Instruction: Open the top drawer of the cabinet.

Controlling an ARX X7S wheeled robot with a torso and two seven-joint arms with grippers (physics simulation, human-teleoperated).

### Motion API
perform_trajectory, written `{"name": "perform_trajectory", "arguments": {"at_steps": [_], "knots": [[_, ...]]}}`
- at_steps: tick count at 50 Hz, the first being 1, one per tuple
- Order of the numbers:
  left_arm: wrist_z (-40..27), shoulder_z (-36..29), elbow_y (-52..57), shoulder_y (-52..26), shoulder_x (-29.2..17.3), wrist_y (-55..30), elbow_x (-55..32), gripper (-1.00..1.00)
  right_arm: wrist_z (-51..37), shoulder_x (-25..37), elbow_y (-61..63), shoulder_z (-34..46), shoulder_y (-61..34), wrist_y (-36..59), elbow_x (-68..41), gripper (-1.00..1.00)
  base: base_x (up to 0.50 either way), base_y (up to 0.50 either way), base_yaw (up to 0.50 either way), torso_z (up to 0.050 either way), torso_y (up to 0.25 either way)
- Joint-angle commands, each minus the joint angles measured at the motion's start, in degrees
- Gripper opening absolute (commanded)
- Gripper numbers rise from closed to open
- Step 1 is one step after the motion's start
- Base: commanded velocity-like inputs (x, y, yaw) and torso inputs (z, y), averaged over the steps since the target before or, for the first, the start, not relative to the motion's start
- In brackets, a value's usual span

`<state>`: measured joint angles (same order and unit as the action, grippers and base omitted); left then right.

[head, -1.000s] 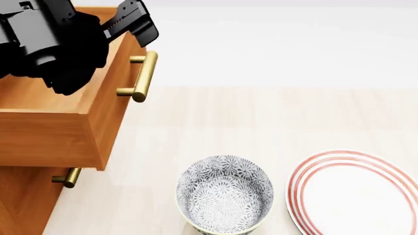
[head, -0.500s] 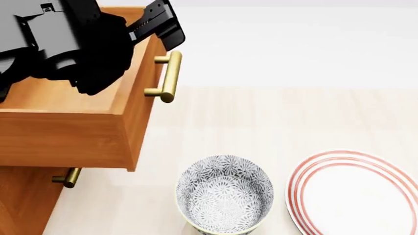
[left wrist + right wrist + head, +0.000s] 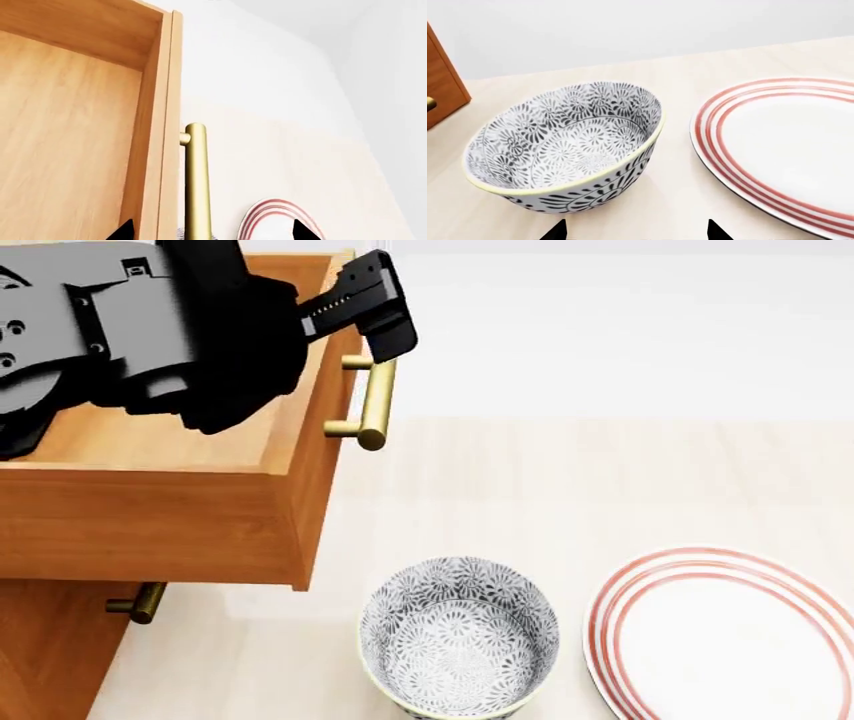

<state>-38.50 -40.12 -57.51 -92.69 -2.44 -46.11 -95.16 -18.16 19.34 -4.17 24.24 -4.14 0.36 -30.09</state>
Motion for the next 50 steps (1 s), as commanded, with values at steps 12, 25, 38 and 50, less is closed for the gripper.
{"name": "perform_trajectory", "arguments": {"at_steps": [12,25,38,50], "knots": [[-0.3,-4.6,17.0,2.0,-0.8,5.6,-9.0,1.00,1.4,-1.0,-0.8,-0.8,-0.1,-0.3,0.7,1.00,0.00,0.00,0.00,0.000,0.002],[-10.3,-1.0,36.8,4.6,-6.0,7.4,-12.5,1.00,1.7,-1.1,-1.5,-0.5,-0.2,-0.6,0.7,1.00,0.00,0.00,0.00,0.001,0.002],[-14.9,0.5,46.5,8.0,-8.4,8.3,-15.3,1.00,1.2,-0.8,-0.6,-0.4,-0.1,0.1,0.3,1.00,0.00,0.00,0.00,0.000,0.000],[-16.2,-0.2,62.6,12.0,-13.6,8.3,-9.4,1.00,0.9,-0.8,-0.7,-0.6,-0.3,0.4,-0.2,1.00,0.00,0.00,0.00,0.000,0.000]]}}
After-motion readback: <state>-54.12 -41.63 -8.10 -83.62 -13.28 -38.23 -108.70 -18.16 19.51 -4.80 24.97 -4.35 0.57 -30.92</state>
